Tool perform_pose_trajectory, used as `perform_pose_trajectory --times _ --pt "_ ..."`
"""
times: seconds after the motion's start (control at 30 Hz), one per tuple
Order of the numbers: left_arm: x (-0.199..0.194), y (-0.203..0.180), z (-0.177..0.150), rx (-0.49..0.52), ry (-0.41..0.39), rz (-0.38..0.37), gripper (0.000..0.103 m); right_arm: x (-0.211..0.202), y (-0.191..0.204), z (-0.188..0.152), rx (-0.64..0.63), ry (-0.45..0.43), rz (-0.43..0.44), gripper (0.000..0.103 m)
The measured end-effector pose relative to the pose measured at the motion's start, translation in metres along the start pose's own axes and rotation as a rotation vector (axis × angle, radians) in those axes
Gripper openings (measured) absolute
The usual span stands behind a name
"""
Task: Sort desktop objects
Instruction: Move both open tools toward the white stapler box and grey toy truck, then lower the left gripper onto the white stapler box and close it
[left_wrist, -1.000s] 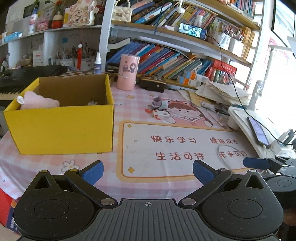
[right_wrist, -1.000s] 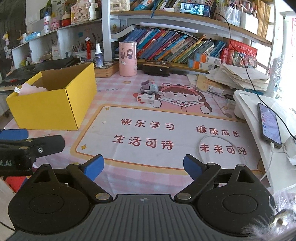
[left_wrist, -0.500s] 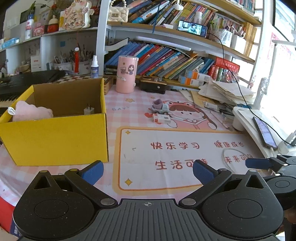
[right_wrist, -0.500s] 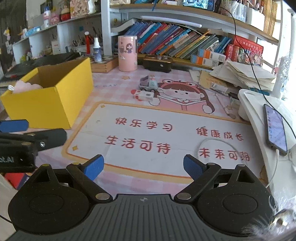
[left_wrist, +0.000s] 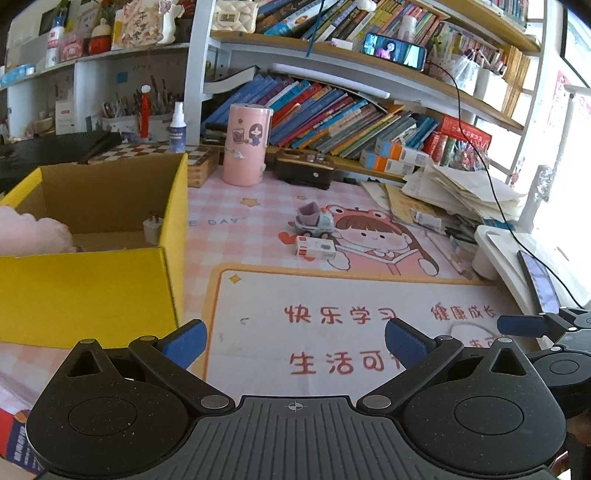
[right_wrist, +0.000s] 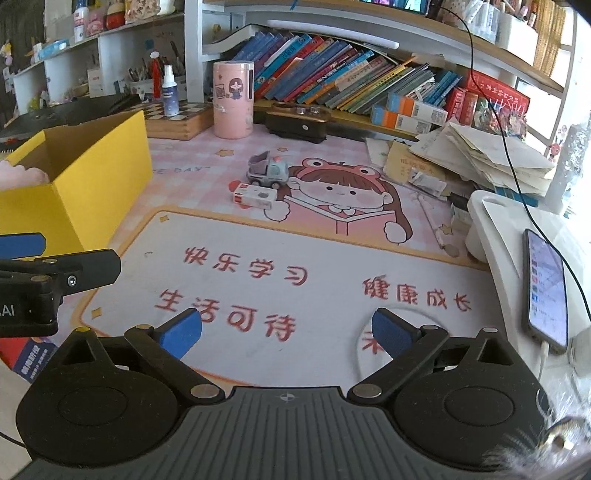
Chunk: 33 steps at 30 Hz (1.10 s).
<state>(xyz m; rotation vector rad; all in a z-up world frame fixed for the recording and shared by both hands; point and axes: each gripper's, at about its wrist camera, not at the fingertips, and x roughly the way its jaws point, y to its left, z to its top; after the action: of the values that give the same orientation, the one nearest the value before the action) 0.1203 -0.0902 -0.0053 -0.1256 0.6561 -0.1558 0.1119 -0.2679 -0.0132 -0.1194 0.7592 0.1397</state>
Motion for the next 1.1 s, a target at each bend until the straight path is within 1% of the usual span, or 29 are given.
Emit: perform_pose_trajectory --times 0.17,0.53,0.63,0.9,1.1 --pt "0.015 -0.010 0.007 -0.014 0.007 0.013 0.103 0.015 -0.014 0.010 -0.025 0.013 -0.002 0.100" --pt "0.043 -0.030 0.021 -0.035 0.021 0.064 0.103 0.044 -0.045 0.029 -0.039 0.027 0.071 0.100" --pt "0.049 -0.033 0.025 -0.047 0.023 0.082 0.103 0.052 -0.051 0.032 -0.039 0.036 0.080 0.100" --pt "0.069 -0.036 0.035 -0.086 0.026 0.126 0.103 0.070 -0.076 0.045 0.008 0.021 0.114 0.100" --pt "0.088 -0.039 0.041 -0.098 0.035 0.141 0.103 0.084 -0.093 0.057 0.055 0.009 0.102 0.100"
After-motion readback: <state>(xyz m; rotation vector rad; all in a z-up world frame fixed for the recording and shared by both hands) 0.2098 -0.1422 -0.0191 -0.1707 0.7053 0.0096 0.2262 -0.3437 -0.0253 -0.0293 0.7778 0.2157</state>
